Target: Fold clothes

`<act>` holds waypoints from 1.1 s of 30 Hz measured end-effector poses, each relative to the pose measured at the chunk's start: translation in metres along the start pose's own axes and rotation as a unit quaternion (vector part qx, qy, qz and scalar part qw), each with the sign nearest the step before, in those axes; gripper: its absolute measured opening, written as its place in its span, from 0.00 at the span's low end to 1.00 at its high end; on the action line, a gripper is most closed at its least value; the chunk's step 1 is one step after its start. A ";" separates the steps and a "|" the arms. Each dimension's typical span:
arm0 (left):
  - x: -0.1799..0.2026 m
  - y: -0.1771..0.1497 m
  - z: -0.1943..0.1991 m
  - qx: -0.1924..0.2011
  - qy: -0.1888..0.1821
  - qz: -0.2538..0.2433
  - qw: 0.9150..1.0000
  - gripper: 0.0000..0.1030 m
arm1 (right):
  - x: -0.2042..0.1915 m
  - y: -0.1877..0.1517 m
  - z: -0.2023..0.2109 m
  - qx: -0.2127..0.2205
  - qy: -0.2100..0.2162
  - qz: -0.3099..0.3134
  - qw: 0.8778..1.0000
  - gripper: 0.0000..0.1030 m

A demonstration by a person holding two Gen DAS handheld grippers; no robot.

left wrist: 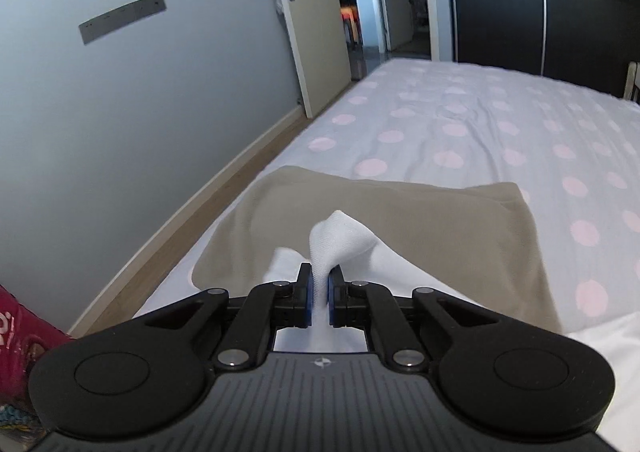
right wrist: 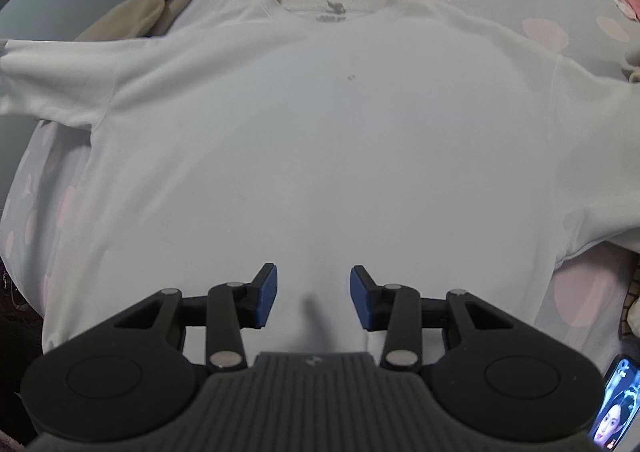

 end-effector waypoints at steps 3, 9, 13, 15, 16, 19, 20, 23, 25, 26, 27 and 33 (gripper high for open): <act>0.028 -0.008 0.023 -0.033 -0.040 -0.016 0.998 0.05 | 0.000 0.003 0.005 0.005 -0.005 -0.001 1.000 0.43; 0.106 -0.046 0.107 -0.104 -0.163 -0.078 0.978 0.05 | -0.001 0.006 0.009 0.009 0.000 -0.012 1.000 0.43; 0.158 -0.077 0.154 -0.146 -0.241 -0.106 0.954 0.05 | -0.005 0.004 0.016 0.013 0.003 -0.010 1.000 0.43; 0.183 -0.098 0.169 -0.167 -0.274 -0.119 0.940 0.05 | -0.005 0.003 0.021 0.017 0.003 -0.010 1.000 0.43; 0.198 -0.110 0.177 -0.175 -0.290 -0.129 0.932 0.05 | -0.005 0.003 0.023 0.019 0.001 -0.010 1.000 0.43; 0.235 -0.148 0.181 -0.196 -0.320 -0.168 0.911 0.05 | -0.003 0.003 0.026 0.024 -0.007 -0.008 1.000 0.43; 0.247 -0.161 0.182 -0.206 -0.329 -0.178 0.904 0.05 | -0.002 0.004 0.027 0.026 -0.010 -0.007 1.000 0.43; 0.279 -0.198 0.175 -0.229 -0.339 -0.203 0.890 0.05 | 0.001 0.002 0.026 0.025 -0.022 -0.002 0.999 0.43; 0.296 -0.222 0.170 -0.245 -0.342 -0.220 0.880 0.05 | 0.003 0.001 0.024 0.022 -0.026 -0.002 0.999 0.43; 0.301 -0.233 0.166 -0.254 -0.341 -0.230 0.875 0.06 | 0.003 0.000 0.023 0.021 -0.026 -0.003 0.999 0.43; 0.306 -0.245 0.163 -0.262 -0.341 -0.240 0.870 0.07 | 0.003 0.000 0.022 0.019 -0.026 -0.004 0.999 0.43; 0.311 -0.259 0.166 -0.266 -0.346 -0.247 0.865 0.27 | 0.003 -0.005 0.020 0.017 -0.029 -0.003 0.999 0.43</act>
Point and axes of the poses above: each gripper's, at about its wrist camera, not at the fingertips, and z roughly against the way its jaws point, x to its right, y to its top, the point moved 10 cm from there along -z, roughly the way its jaws point, and after that the axes turned 13 degrees about z, right-handed, at the moved point
